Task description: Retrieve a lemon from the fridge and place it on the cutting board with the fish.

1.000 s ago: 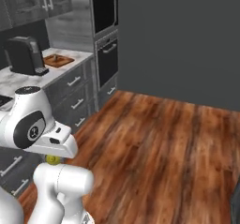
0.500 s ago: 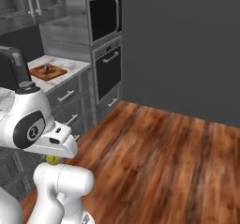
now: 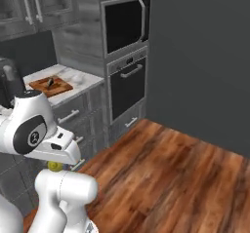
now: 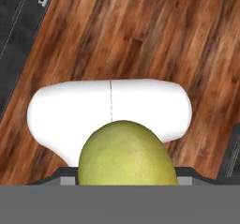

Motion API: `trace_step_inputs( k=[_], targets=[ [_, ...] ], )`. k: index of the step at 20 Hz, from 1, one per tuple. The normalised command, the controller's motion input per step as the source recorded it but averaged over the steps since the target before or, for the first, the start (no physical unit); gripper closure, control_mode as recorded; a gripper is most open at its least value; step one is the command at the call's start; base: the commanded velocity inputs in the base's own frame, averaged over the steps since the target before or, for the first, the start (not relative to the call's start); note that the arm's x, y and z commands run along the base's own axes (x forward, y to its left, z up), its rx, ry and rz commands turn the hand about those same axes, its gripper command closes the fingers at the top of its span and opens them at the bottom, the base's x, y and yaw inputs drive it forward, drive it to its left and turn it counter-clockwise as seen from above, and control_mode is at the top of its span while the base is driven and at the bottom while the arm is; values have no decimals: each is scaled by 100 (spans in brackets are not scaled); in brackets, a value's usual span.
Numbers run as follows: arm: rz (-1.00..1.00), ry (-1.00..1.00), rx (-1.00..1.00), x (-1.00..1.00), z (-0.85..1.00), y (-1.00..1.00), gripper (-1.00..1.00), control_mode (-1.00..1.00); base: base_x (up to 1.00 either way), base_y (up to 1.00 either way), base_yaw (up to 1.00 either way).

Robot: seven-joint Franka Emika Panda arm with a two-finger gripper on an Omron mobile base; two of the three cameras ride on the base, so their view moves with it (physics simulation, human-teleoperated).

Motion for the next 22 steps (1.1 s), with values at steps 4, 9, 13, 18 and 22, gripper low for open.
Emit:
trace_step_inputs(
  k=[4,9,13,18,22],
  targets=[
    [0,0,0,0,0,0,100,100,100,-13,67],
    [0,0,0,0,0,0,100,100,100,-5,82],
    [0,0,0,0,0,0,100,100,99,-4,85],
    [0,0,0,0,0,0,100,100,77,-38,76],
    [0,0,0,0,0,0,100,100,12,-57,75]
  ],
)
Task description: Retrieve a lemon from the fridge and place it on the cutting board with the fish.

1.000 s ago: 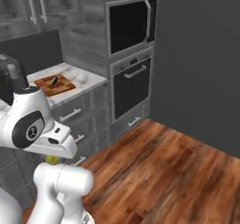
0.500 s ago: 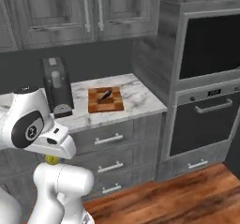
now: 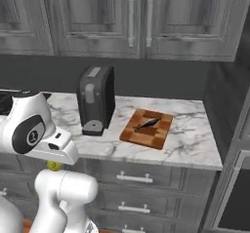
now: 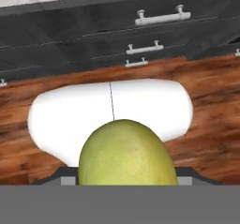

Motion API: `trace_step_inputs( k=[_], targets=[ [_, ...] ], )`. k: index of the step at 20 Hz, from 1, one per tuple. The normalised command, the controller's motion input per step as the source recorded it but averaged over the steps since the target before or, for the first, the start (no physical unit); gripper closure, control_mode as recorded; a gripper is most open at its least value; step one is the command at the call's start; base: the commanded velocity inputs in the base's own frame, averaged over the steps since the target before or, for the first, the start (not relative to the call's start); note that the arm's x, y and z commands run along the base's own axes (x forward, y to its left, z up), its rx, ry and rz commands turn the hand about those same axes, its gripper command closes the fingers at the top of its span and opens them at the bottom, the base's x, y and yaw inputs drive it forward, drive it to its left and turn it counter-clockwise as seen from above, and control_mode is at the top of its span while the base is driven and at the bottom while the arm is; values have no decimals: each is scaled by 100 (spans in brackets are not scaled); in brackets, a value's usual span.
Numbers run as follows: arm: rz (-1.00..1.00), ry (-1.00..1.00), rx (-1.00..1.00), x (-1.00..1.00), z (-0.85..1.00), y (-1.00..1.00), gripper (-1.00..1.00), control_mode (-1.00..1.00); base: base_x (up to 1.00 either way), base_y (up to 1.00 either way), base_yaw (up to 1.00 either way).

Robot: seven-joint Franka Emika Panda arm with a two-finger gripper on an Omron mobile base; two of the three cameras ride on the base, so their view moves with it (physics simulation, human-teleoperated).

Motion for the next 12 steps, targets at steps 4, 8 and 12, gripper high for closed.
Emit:
trace_step_inputs(
  k=[4,8,12],
  targets=[
    [0,0,0,0,0,0,100,100,0,-90,50],
    [0,0,0,0,0,0,100,100,11,-83,16],
    [0,0,0,0,0,0,100,100,12,-63,-7]
  ],
)
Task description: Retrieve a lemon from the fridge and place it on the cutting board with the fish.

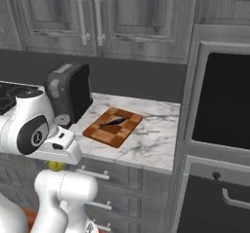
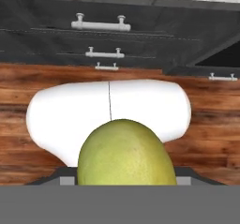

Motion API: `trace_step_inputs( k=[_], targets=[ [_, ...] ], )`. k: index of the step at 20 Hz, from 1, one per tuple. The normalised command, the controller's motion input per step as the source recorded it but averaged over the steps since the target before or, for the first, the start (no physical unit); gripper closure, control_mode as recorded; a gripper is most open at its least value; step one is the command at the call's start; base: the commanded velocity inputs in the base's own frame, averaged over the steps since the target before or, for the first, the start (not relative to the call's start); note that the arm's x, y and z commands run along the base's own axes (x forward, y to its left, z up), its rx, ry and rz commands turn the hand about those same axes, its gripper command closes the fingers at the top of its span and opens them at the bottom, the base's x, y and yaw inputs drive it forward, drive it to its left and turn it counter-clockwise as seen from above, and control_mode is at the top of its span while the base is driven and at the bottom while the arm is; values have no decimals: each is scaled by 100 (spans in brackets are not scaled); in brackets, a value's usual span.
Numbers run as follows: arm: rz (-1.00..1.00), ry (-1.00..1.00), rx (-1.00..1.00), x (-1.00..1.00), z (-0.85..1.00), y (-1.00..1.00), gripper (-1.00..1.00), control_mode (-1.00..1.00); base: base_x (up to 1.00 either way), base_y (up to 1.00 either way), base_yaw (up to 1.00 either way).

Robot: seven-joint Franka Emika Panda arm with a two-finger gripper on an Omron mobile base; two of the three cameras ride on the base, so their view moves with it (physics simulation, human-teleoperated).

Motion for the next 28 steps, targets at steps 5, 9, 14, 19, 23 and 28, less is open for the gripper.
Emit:
trace_step_inputs(
  k=[5,9,14,19,23,28],
  targets=[
    [0,0,0,0,0,0,100,100,20,-25,-34],
    [0,0,0,0,0,0,100,100,19,21,-17],
    [0,0,0,0,0,0,100,100,44,45,-7],
    [0,0,0,0,0,0,100,100,54,50,-3],
    [0,0,0,0,0,0,100,100,35,19,5],
    [13,0,0,25,0,-17,100,-100,5,-1,3]
  ],
)
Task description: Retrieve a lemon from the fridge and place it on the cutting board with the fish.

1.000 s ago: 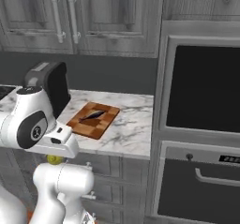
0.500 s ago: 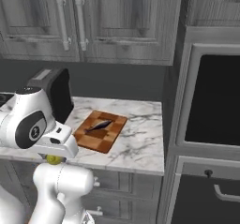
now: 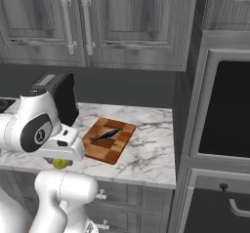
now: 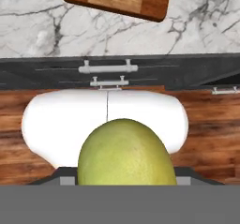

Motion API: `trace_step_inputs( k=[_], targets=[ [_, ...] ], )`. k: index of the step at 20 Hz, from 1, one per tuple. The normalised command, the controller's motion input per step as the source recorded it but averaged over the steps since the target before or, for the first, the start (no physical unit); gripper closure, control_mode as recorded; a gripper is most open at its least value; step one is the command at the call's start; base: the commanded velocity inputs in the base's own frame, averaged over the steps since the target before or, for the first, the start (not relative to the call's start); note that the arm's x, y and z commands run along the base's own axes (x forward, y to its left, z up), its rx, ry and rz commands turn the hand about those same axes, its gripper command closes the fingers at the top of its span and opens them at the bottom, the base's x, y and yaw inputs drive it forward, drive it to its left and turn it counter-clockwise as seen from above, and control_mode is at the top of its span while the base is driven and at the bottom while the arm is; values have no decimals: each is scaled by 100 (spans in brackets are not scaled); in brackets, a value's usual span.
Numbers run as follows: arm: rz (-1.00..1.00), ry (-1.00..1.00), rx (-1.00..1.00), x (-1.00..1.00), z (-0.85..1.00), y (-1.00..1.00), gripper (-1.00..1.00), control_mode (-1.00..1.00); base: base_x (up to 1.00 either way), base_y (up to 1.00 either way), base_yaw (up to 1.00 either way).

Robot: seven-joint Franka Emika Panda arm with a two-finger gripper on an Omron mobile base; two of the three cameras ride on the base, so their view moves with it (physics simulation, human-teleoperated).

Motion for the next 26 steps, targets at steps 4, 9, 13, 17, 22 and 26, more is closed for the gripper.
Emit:
trace_step_inputs(
  k=[4,9,13,17,22,26],
  targets=[
    [17,0,4,48,0,-32,100,-100,0,0,0],
    [17,0,1,77,-4,-9,100,-100,0,0,0],
    [6,0,0,100,-38,-7,100,-100,0,0,0],
    [4,-7,0,73,-49,-23,100,-100,0,0,0],
    [2,-1,0,49,-42,-13,100,-100,0,0,0],
    [2,0,0,69,-21,0,100,-100,0,0,0]
  ],
)
